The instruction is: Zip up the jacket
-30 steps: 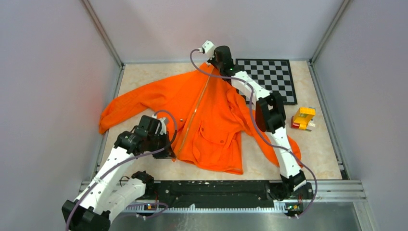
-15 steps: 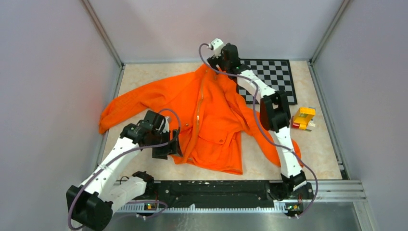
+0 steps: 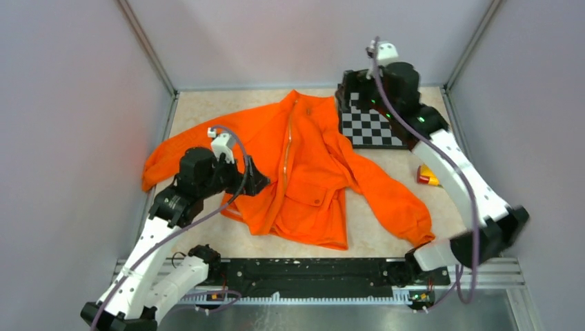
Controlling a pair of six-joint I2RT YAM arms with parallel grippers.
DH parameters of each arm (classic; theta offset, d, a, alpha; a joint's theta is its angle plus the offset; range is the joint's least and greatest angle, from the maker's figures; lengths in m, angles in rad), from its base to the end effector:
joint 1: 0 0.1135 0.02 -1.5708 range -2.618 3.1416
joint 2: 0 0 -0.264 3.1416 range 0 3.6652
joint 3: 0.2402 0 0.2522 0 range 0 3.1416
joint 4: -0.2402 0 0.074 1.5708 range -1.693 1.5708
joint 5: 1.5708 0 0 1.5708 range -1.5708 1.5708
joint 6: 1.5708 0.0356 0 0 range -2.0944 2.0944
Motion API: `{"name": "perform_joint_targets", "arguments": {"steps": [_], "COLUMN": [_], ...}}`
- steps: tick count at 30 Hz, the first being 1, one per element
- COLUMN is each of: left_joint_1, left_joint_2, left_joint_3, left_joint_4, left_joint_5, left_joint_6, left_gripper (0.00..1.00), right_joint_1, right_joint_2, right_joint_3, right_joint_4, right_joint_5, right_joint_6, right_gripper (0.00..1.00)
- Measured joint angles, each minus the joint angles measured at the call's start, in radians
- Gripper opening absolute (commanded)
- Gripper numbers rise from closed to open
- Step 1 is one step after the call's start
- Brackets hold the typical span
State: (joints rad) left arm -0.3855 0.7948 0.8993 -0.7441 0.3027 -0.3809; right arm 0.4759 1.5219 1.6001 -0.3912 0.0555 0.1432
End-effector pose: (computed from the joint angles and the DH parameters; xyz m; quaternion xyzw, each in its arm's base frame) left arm 0.1434 -0.0697 0.3227 0.0697 0.8832 -0.2909 0.3613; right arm 0.3128 0.1590 0.4224 -0.1177 0.7999 0.1578 0.5669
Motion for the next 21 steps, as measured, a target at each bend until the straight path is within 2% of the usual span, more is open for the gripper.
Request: {"name": "perform_joint_targets", "arguments": {"steps": [4, 7, 10, 15, 21], "left_joint_1": [0.0, 0.0, 0.0, 0.0, 0.0], "left_joint_2": [-0.001, 0.061, 0.126, 0.141, 0.068], "left_joint_3": [0.03, 0.122, 0.241, 0.418, 0.471], "left_joint_4": [0.251, 0.38, 0.502, 0.671, 0.787], "left_joint_5": [0.025, 0.04, 0.043, 0.032, -0.036], "left_joint_6": [-0.007, -0.012, -0.012, 0.005, 0.045], "left_gripper": [0.99, 0.99, 0.99, 0.99, 0.99], "right_joint_1": [0.0, 0.0, 0.0, 0.0, 0.0], "right_joint_2": [-0.288, -0.492, -0.626, -0.736, -0.8], "right_joint_3": [-0.074, -0.084, -0.028, 0.161, 0.253], "right_joint_4": [-0.1, -0.176, -0.243, -0.317, -0.363], "right_joint_5": [0.039, 0.067, 0.092, 0.164, 0.224], "right_joint_6": [0.02, 0.016, 0.005, -0.023, -0.047], "right_gripper": [0.93, 0.94, 0.94, 0.94, 0.94]}}
